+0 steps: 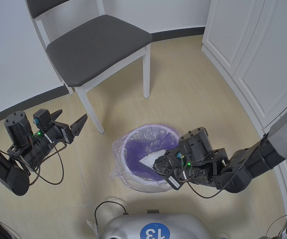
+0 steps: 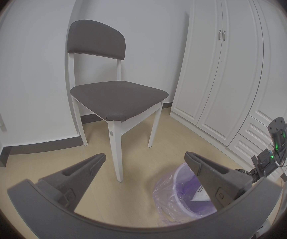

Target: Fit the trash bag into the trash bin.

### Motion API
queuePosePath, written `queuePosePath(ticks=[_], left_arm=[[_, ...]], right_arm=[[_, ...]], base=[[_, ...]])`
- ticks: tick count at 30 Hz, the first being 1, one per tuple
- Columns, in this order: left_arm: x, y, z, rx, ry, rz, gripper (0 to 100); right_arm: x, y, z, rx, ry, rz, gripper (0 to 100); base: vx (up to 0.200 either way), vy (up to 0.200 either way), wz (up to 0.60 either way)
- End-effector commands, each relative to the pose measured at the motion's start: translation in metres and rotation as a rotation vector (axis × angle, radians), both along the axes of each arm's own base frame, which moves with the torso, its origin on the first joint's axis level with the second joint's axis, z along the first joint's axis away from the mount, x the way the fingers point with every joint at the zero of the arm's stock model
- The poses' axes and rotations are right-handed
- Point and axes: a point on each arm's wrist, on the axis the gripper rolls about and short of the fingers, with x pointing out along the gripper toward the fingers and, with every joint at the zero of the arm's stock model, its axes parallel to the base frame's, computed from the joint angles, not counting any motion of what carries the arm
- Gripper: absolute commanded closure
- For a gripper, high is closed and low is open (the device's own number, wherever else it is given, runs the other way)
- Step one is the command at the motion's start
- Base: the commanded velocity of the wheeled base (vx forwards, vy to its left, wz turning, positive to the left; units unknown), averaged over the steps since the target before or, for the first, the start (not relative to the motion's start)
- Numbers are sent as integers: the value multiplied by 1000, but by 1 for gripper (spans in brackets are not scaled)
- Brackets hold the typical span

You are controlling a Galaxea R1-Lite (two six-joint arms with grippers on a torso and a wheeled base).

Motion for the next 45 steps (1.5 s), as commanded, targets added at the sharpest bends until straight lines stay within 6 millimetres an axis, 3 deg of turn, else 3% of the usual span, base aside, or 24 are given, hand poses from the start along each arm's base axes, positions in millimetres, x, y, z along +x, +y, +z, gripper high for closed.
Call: queuePosePath(ticks=[1,5,24,31,37,45], left_arm=[[2,5,0,0,0,16,0],[3,9,-1,-1,2,-3,0],[6,16,-3,0,9,13,0],[7,16,-4,0,12,14,0],[7,16,-4,0,11,14,0],[7,17,-4,2,10,16,0]], right_arm=[[15,8,-16,-13,16,-11,100],[27,9,-27,-7,30,-42,100],[72,27,-39,54,-21,-99,100],[69,18,-24,69,-26,-120,100],[53,9,-39,5,36,-111,100],[59,17,-41,15,25,-101,100]], base=[[0,0,0],[0,0,0],[0,0,0],[0,0,0],[0,0,0],[0,0,0]])
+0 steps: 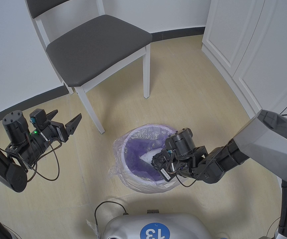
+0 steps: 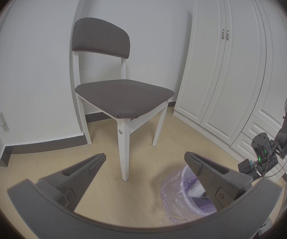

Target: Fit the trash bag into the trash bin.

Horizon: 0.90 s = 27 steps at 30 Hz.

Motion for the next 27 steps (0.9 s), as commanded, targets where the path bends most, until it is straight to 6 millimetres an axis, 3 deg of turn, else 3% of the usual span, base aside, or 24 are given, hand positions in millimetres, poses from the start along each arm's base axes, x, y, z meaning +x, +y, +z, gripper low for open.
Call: queuePosePath(ticks=[1,25,26,27], left_arm=[[0,0,-1,-1,3,1,0],[2,0,-5,2,15,1,0],[2,-1,-5,2,15,-1,0],[2,0,-5,2,16,-1,0]], right_arm=[[5,6,0,9,-14,2,100],[9,7,-9,-45,-12,37,100],[9,7,-9,-45,-12,37,0],[9,7,-9,-44,-13,37,0]], base=[[0,0,0],[0,0,0],[0,0,0],[0,0,0]])
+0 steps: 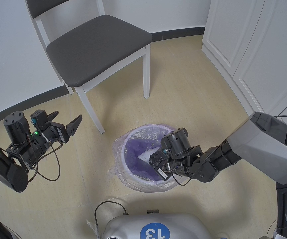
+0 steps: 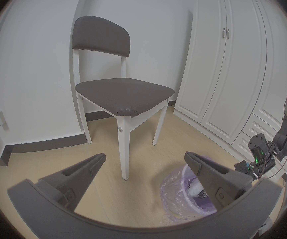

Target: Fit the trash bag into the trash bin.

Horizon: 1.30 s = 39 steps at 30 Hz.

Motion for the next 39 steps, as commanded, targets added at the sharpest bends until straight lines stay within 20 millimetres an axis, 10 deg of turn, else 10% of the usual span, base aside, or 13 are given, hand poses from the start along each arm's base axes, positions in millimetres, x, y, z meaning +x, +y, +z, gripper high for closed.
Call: queuePosePath(ticks=[1,9,25,39], left_arm=[[0,0,-1,1,4,-1,0],[1,-2,-5,2,18,-7,0],[-4,-13,-8,4,28,-45,0],[-11,-21,-11,9,44,-78,0]], right_arm=[[0,0,-1,-2,1,0,0],[-3,-4,13,28,-20,-12,0],[-67,-76,120,184,-139,-105,0],[-61,-129,118,138,-130,-252,0]], base=[[0,0,0],[0,0,0],[0,0,0],[0,0,0]])
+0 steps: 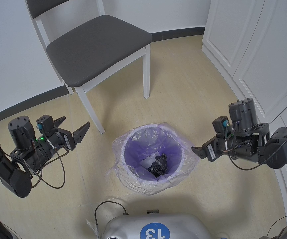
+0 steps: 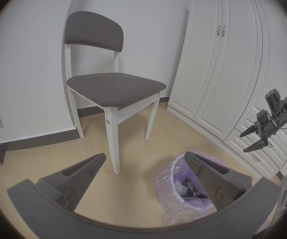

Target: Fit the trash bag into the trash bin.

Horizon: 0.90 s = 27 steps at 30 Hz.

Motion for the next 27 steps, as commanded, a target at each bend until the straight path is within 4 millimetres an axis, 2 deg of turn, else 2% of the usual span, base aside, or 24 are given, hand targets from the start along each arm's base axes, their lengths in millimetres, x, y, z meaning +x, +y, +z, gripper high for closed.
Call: queuePosePath(ticks=[1,13,15,19,24,27], left_arm=[[-2,-3,-2,2,8,-10,0],[0,-9,-14,31,45,-30,0],[-3,-15,-17,37,54,-54,0],[-1,-21,-27,49,87,-67,0],[4,-24,-43,60,142,-80,0],[4,-35,-59,76,193,-111,0]], right_arm=[[2,-13,2,-6,-1,-34,0],[18,-12,-30,-44,77,-54,0],[26,-8,-39,-63,96,-49,0],[50,-5,-56,-95,119,-56,0],[64,-1,-83,-121,167,-56,0],[70,2,-98,-129,196,-58,0]], base=[[0,0,0],[0,0,0],[0,0,0],[0,0,0],[0,0,0],[0,0,0]])
